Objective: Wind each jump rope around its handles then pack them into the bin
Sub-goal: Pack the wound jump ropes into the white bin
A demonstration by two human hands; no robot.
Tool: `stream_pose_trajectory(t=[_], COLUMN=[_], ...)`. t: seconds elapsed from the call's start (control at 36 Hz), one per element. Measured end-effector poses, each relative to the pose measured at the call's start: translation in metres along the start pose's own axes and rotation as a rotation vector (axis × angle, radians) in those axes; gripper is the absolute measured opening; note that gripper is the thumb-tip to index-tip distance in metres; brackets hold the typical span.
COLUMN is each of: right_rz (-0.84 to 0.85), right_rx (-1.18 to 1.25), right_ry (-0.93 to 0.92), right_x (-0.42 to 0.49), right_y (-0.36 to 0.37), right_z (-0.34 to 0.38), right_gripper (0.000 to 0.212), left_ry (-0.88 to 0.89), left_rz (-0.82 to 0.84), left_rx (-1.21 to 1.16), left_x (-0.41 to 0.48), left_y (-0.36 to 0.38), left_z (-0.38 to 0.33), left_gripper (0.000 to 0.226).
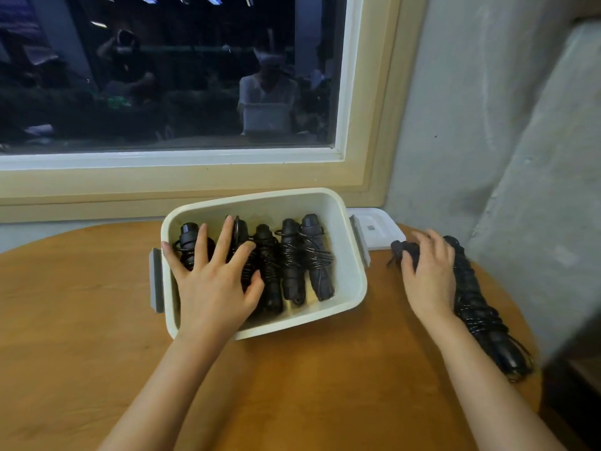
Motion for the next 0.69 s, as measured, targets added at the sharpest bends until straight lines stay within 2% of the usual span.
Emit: stream_pose_trajectory(t=[0.17,0.22,0.33,0.44,0.58,0.69], right_rz=[0.441,0.484,0.4,0.461,0.47,0.434], right_rx=[-0.333,-0.416,-0.53,-0.409,-0.29,0.23], right_ry=[0.178,0.185,0.183,0.276,0.317,0.507], right_x=[0.018,0.018,0.021,0.019,0.022,0.019], right_y=[0.057,0.068,0.066,0.069,0.068,0.056], right_z=[-0.051,-0.056,-0.049,-0.045,-0.049,-0.051], right_gripper=[0.077,0.084,0.082,0.067,0.064,0.061], left_ry=[0.013,0.021,0.03,0.034,0.038,0.047], left_rz=[0.007,0.002,0.0,0.01,0.007,0.009], left_rx=[0.005,0.004,0.006,0.007,-0.018,-0.028], left_x=[0.004,0.005,0.005,0.006,0.006,0.006], left_y=[0.001,0.001,0.0,0.001,0.0,-0.001], left_z=[0.0,0.0,0.001,0.002,0.001,0.001], left_gripper=[0.05,0.05,0.051,0.051,0.05,0.05])
Point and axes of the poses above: each hand's wrist, its own x-axis towards the middle knuckle, its own y-axis out of the palm, z = x × y, the point moved 6 cm from there along x, towards the middle knuckle, and after that the axes turned 1 degree about -z, right-handed, at the moved point
